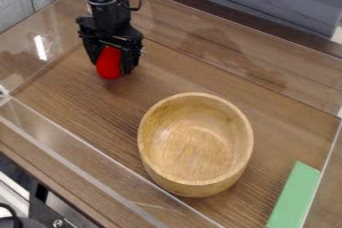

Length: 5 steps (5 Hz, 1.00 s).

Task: Move the red object to the left side of the table

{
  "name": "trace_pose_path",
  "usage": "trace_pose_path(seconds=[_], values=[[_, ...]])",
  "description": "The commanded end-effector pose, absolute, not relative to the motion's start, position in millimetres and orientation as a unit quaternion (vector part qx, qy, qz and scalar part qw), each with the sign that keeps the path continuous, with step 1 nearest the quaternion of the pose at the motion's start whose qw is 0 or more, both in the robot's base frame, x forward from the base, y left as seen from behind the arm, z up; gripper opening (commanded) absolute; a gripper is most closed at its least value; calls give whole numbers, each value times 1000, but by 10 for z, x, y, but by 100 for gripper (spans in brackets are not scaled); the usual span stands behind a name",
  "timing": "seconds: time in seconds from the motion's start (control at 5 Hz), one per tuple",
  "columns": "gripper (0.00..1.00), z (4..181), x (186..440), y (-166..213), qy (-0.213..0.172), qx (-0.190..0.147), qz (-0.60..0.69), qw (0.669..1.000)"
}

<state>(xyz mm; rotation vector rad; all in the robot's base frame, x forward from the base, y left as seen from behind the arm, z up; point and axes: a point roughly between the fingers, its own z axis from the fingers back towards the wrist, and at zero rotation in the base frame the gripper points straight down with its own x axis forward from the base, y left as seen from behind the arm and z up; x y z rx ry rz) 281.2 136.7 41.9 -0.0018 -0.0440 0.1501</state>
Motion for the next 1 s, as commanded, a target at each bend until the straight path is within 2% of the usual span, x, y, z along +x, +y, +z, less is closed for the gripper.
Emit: trace_pose_path(seconds=[0.0,0.2,0.4,0.6,0.8], values=[[100,589,2893,1233,-46,-1,63,997],[100,611,2897,1050,-45,-12,49,998],[100,756,2915,898,-46,-19,45,998],[100,784,2933,890,-41,-21,49,998],[0,791,2907,930,-35,-20,54,998]])
